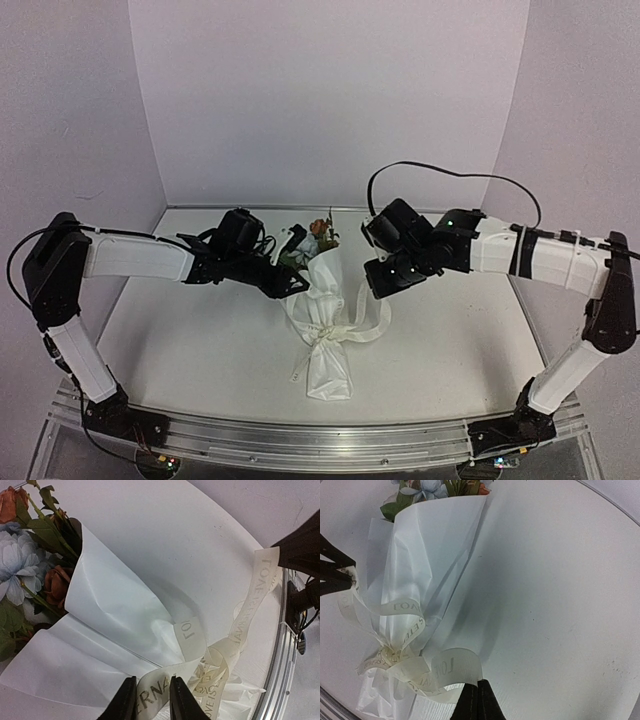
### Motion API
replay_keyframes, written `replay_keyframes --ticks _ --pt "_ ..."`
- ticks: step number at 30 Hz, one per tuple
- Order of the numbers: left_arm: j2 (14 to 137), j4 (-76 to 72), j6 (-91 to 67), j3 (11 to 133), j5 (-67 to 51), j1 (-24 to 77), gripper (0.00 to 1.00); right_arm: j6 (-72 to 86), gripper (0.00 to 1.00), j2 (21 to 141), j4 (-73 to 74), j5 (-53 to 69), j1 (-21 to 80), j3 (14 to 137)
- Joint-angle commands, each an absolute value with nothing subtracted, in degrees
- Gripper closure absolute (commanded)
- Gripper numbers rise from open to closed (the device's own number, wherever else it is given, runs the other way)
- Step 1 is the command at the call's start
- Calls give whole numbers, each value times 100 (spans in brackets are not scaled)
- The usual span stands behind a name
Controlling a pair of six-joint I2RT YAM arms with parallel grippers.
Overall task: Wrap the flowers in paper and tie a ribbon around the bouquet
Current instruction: Tie the half-tied ribbon at the center of the board.
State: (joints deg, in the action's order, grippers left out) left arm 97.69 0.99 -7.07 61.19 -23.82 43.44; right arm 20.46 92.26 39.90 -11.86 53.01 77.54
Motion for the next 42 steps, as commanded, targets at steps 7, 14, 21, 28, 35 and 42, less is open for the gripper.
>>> replay_keyframes --ticks 7,14,21,28,35,42 --pt "9080 265 -2467 5993 -1344 3977 42 2229 100 10155 4889 -1224 5106 9015" --pt "8202 737 -3866 5228 -900 3745 35 2309 100 10377 4995 -1218 5080 9215" --pt "8190 -593 -5158 4359 -1783 3895 37 2339 100 10361 4993 -1138 5080 9143" --pt "8771 -1243 -5765 4354 -1773 4361 34 2359 100 10166 4983 -1148 5080 8823" --pt "9037 -1215 -6126 4361 -1330 4643 35 2387 100 9943 4904 -1156 5078 8506" --pt "9463 -1336 -6275 4516 -1272 4820 36 2423 100 9841 4830 -1155 5079 8305"
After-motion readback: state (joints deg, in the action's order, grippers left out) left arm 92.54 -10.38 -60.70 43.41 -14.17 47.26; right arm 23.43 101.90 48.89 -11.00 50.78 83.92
